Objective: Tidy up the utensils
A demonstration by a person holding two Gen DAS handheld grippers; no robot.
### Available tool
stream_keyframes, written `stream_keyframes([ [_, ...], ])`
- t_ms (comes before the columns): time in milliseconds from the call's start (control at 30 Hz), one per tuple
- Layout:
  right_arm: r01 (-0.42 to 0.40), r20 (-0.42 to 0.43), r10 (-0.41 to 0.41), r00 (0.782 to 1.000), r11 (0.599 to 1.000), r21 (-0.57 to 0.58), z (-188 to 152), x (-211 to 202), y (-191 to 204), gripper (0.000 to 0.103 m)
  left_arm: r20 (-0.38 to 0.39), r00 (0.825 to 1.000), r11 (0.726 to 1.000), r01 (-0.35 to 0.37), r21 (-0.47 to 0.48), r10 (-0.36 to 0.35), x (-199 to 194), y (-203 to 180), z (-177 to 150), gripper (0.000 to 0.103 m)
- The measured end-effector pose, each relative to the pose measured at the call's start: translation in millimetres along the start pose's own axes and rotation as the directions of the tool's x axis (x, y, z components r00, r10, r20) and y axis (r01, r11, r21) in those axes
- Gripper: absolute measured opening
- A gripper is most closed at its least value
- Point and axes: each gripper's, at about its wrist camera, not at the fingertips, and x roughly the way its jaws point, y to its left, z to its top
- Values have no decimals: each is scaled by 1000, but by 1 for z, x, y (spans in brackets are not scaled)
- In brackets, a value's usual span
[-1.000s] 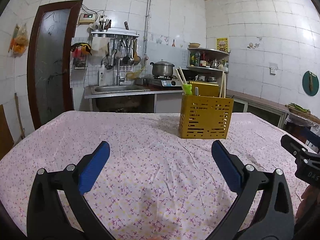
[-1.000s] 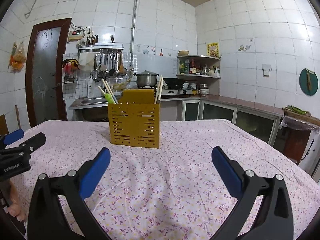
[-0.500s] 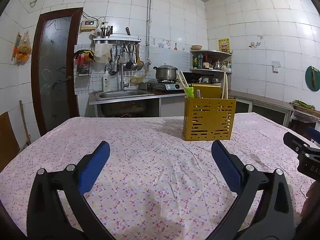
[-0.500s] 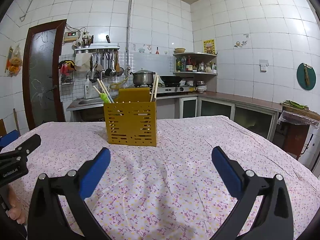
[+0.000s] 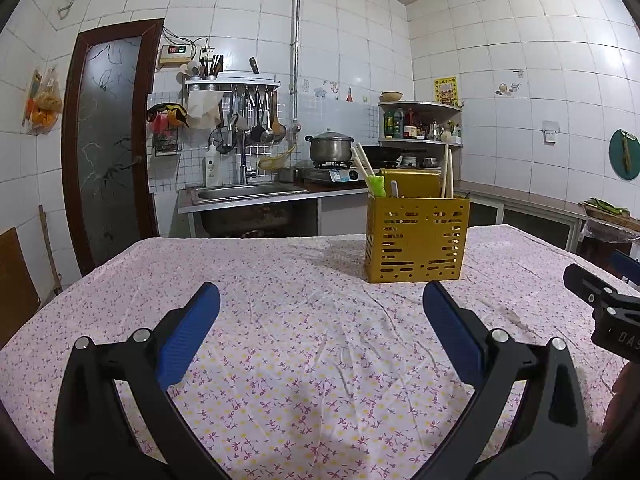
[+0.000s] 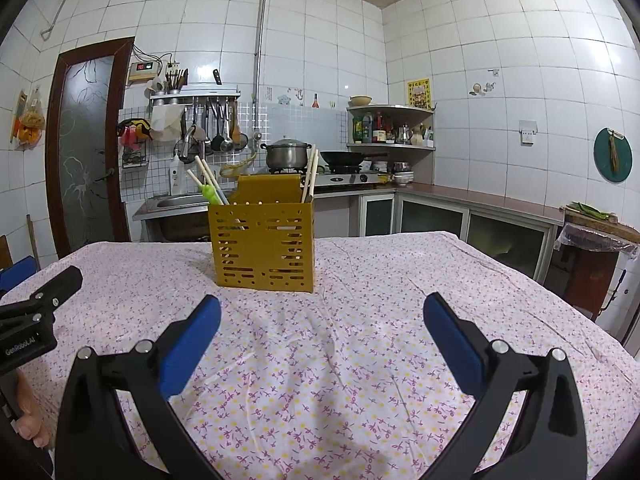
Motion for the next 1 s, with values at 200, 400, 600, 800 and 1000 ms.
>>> stream_keyframes([
  [200,1,2,-1,1000,1000,-2,0,0,0,99,-1,1000,1000,2,0,-2,0,-1,0,98],
  [400,1,3,-1,1000,1000,-4,0,1,0,99,-2,1000,1000,5,2,-5,0,-1,1,98],
  [600,0,4,0,1000,1000,-5,0,1,0,99,-3,1000,1000,7,3,-7,-1,-2,0,98],
  [800,0,6,0,1000,1000,-6,-1,2,0,99,-2,1000,1000,8,5,-8,-1,-2,0,98],
  [1000,0,7,0,1000,1000,-7,-1,3,1,99,-2,1000,1000,8,5,-8,-1,-1,0,98],
])
